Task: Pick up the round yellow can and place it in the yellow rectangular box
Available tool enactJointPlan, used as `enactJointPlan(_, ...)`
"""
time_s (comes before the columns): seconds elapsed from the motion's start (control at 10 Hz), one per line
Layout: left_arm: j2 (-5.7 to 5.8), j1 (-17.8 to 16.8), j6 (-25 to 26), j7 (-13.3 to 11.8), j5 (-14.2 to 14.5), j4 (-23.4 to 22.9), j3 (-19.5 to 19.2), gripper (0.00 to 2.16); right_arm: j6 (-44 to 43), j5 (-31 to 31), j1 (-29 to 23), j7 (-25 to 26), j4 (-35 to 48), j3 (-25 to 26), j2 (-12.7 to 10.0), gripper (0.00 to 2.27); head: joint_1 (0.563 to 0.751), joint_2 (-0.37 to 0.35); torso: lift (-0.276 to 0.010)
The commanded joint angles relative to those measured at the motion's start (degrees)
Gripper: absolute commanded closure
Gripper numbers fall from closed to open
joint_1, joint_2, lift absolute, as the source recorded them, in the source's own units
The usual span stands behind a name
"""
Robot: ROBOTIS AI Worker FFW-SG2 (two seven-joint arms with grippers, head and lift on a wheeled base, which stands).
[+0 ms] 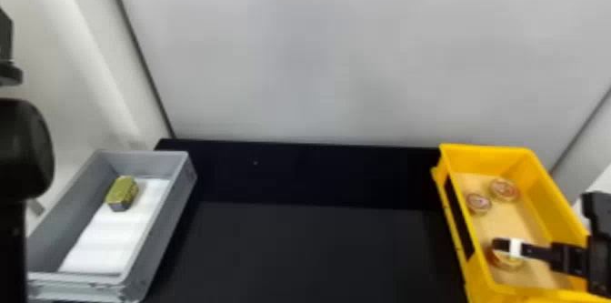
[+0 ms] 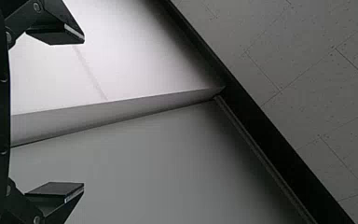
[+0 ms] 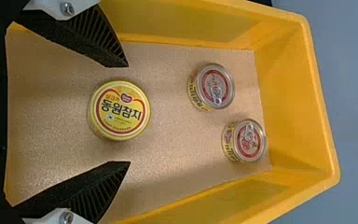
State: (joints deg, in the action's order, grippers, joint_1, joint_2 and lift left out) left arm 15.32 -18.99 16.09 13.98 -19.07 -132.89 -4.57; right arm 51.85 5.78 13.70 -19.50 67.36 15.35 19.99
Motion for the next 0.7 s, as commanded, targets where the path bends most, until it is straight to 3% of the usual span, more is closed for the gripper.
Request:
enactJointPlan(0.0,-0.02,-0.09,0.09,0.00,0.00,0.00,-0.09,0.16,1.88,-0.68,-0.69,0.85,7.26,0.12,0.14,0.01,0.663,0.054,-0.010)
enactJointPlan(0.3,-0.28,0.44,0.71,-0.09,0.00,-0.62,-0.35,0.16,8.12,-3.05,-1.31,4.55,29.05,0.03,0.67,0.04,0.663,0.054,-0.010)
enactJointPlan(0.5,-1.51,1.06,-0.79,0.00,0.00,-0.53,-1.32,0.16,9.79,-3.93,-0.69,14.75,45.14,0.38,0.49,0.05,0.663,0.054,-0.010)
enactJointPlan(0.6,-1.51,1.14,-1.05,0.18,0.00,-0.44,-1.23,0.16,9.62,-5.78,-0.69,21.61,52.26,0.12,0.49,0.08,0.663,0.054,-0.010)
